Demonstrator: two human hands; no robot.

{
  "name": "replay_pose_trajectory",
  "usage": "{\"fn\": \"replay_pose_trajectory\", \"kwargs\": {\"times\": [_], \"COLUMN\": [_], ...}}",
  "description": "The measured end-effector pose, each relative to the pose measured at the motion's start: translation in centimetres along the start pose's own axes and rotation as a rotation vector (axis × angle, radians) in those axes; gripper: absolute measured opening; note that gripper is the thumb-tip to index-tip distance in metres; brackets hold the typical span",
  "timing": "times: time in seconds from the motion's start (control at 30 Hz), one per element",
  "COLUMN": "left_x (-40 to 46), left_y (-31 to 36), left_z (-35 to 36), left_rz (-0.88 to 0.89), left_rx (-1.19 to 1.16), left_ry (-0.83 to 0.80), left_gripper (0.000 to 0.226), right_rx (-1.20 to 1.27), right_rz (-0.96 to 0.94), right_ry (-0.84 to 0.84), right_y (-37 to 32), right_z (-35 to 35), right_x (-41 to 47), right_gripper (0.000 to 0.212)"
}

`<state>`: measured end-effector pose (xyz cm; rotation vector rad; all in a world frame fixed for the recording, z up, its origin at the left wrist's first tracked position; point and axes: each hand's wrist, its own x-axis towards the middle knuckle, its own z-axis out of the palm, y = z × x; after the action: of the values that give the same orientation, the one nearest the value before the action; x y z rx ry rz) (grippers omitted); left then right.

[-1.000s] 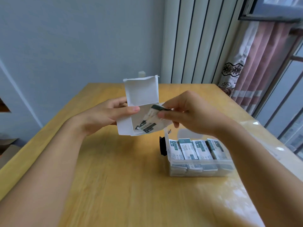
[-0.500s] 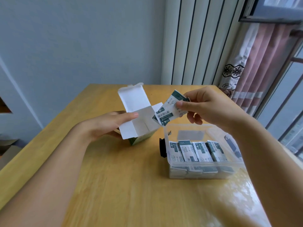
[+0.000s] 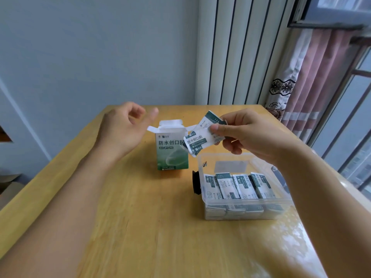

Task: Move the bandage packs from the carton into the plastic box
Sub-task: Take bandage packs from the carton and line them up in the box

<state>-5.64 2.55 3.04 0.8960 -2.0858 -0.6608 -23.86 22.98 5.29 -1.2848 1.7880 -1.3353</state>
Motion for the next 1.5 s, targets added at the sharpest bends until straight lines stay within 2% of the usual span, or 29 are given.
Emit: {"fn": "replay_pose_trajectory", "kwargs": {"times": [0.07,0.1,0.13,0.2,0.27,0.3,0.37,0.57,0.63,0.77,0.9,1.0,1.17,1.33,1.5], "left_x": [-0.4,-0.8,-1.2,-2.5,-3.8,-4.4,-5.4,-5.6,-5.6,-5.8,-5.9,-6.0,-6.2,-6.7,-6.5], "left_y": [2.1,3.1,4.1,6.0,6.9,7.1,7.4,7.2,7.1,7.1,7.1,7.1,7.0,7.5,7.2], "left_z": [-0.1,-0.1,0.1,0.6,1.2,1.6,2.3,3.3,3.5,3.8,4.2,4.5,5.1,5.3,5.3], "left_rz": [0.094,0.102,0.071,-0.105,-0.280,-0.328,-0.380,-0.434,-0.411,-0.359,-0.329,-0.327,-0.244,-0.190,-0.113], "left_rx": [-0.026,-0.092,-0.219,-0.532,-0.683,-0.716,-0.802,-0.924,-0.922,-0.903,-0.934,-0.930,-0.856,-0.807,-0.652], "left_ry": [0.174,0.164,0.079,-0.285,-0.681,-0.820,-0.949,-0.874,-0.829,-0.759,-0.758,-0.700,-0.605,-0.636,-0.661], "left_gripper": [0.040,0.039,0.040,0.048,0.060,0.062,0.061,0.055,0.054,0.039,0.031,0.029,0.026,0.033,0.032], "right_rx": [0.034,0.045,0.052,0.044,0.032,0.031,0.029,-0.028,-0.073,-0.155,-0.144,-0.148,-0.151,-0.024,-0.067], "right_rz": [-0.010,-0.015,-0.018,-0.029,-0.053,-0.065,-0.084,-0.091,-0.096,-0.108,-0.119,-0.130,-0.105,-0.068,-0.032], "right_ry": [-0.034,-0.055,-0.082,-0.140,-0.161,-0.144,-0.074,0.078,0.086,0.105,0.133,0.152,0.168,0.159,0.119], "right_y": [0.0,0.0,0.0,-0.1,-0.3,-0.4,-0.5,-0.5,-0.6,-0.7,-1.0,-1.1,-0.8,-0.5,-0.8], "right_z": [0.0,-0.1,-0.1,-0.1,0.1,0.1,0.2,-0.3,-0.6,-1.1,-1.5,-1.7,-1.7,-0.6,-1.0], "right_x": [0.0,0.0,-0.1,-0.2,-0.3,-0.3,-0.2,0.1,0.0,-0.2,-0.4,-0.5,-0.5,-0.1,-0.4], "right_gripper": [0.019,0.018,0.018,0.017,0.016,0.017,0.023,0.029,0.026,0.021,0.017,0.010,0.011,0.011,0.012]}}
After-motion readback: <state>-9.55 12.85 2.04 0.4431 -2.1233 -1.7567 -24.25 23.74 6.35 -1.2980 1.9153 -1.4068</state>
